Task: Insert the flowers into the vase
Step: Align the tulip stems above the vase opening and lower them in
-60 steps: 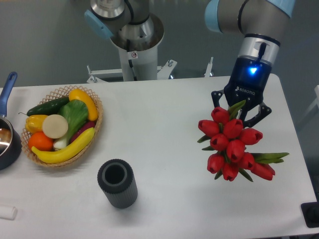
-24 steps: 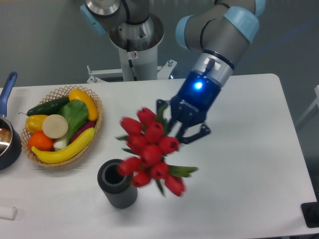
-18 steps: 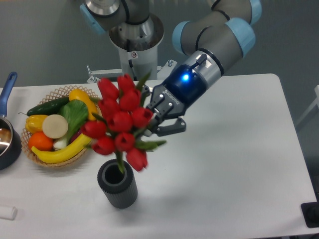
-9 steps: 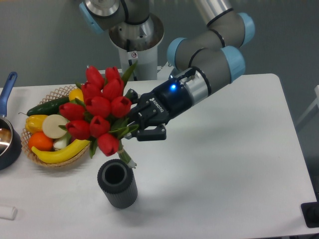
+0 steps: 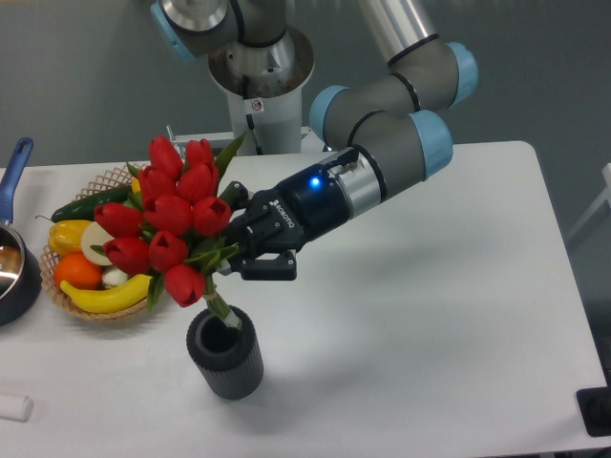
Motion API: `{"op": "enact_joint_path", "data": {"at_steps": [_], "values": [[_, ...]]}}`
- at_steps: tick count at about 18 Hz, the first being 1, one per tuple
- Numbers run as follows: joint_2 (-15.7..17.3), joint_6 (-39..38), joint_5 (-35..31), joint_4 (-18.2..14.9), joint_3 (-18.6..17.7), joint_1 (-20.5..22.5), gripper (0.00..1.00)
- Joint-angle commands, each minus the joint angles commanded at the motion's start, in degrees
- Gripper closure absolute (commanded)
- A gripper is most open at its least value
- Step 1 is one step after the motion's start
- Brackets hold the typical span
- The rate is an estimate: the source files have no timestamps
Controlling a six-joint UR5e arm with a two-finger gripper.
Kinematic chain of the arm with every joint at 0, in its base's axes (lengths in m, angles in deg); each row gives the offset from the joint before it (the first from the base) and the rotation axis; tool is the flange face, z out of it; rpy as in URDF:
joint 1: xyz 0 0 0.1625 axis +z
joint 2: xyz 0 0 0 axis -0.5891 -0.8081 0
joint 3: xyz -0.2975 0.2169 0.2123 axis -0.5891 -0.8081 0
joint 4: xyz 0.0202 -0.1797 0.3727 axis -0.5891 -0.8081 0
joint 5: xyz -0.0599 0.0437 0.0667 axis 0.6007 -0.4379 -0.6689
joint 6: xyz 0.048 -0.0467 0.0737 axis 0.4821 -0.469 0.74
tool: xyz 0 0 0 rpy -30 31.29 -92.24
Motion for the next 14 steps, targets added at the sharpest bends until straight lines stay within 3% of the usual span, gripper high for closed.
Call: {"op": "enact_joint_path", "data": {"at_steps": [14], "values": [[-4.22, 0.26, -0.09, -0.09, 0.00, -1.41, 0.78]]}}
